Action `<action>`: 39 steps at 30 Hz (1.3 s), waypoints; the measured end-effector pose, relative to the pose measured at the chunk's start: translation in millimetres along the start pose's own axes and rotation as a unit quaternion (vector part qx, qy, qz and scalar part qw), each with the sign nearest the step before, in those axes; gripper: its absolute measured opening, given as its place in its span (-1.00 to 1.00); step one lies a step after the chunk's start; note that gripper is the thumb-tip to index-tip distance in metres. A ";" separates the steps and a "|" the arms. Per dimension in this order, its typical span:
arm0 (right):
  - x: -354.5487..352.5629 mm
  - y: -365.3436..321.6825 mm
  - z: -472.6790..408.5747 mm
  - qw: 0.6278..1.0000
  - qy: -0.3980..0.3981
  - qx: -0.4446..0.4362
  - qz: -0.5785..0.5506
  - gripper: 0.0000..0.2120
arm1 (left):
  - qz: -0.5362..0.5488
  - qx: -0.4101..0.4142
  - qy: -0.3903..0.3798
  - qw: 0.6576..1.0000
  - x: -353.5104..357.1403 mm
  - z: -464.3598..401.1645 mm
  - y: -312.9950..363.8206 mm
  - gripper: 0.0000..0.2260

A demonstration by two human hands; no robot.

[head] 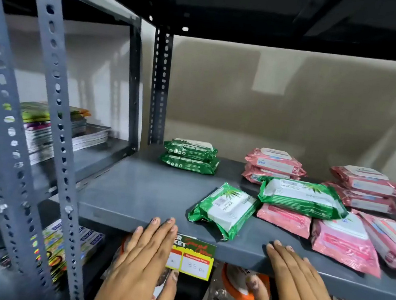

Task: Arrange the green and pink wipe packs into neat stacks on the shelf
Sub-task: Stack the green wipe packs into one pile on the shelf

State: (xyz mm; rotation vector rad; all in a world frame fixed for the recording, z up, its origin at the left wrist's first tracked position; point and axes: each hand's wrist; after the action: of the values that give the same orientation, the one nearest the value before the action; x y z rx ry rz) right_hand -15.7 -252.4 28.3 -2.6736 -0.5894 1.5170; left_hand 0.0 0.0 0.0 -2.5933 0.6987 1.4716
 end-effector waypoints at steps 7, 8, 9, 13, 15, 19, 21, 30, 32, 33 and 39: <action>-21.3 21.2 -33.9 0.995 0.006 -0.098 -0.003 -0.68 | -0.015 0.026 0.020 0.999 -9.2 7.8 -26.3 -0.48; -32.4 24.1 -46.4 0.992 -0.036 -0.123 -0.017 -0.57 | -0.022 0.024 0.024 0.999 -11.0 6.3 -27.7 -0.50; -42.4 26.4 -60.6 0.987 -0.061 -0.150 0.001 -0.48 | -0.029 0.031 0.029 0.999 -12.0 3.2 -29.0 -0.50; -61.6 0.7 -131.7 0.950 -0.171 -0.181 0.186 -0.10 | -0.022 0.061 0.044 0.997 -8.6 -3.7 -53.1 -0.54; -60.7 -19.3 -159.1 0.910 -0.264 -0.177 0.267 -0.07 | -0.019 0.077 0.051 0.996 -5.4 -5.0 -62.6 -0.53; -45.3 -46.9 -202.9 0.874 -0.421 -0.147 0.196 -0.20 | -0.024 0.083 0.077 0.993 2.5 -10.5 -70.3 -0.51; -37.4 -58.9 -214.6 0.880 -0.444 -0.130 0.107 -0.23 | -0.021 0.082 0.093 0.992 3.5 -12.4 -72.2 -0.51; 2.7 -99.5 -242.9 0.893 -0.432 -0.111 -0.049 -0.26 | -0.006 0.085 0.093 0.992 2.0 -8.7 -79.6 -0.56; 2.1 -99.7 -245.5 0.886 -0.445 -0.122 -0.053 -0.27 | -0.002 0.083 0.083 0.993 -0.2 -8.0 -82.9 -0.55; 1.1 -98.0 -245.8 0.879 -0.455 -0.131 -0.062 -0.29 | 0.002 0.080 0.080 0.994 -1.8 -6.9 -83.5 -0.54; 0.4 -76.2 -251.0 0.841 -0.481 -0.134 -0.208 -0.47 | 0.004 0.076 0.075 0.994 -5.5 -6.5 -79.7 -0.56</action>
State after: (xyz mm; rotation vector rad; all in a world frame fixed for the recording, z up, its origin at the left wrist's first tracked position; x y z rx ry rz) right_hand 168.7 -138.2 175.7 -1.5007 -1.3559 2.6588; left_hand 36.5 71.3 -4.0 -2.6061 0.8049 1.1833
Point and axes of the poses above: each hand's wrist, its own z-axis away from the middle knuckle, its own x-axis out of the palm, y = z × x, and after that the axes turned 13 degrees about -y, right-handed
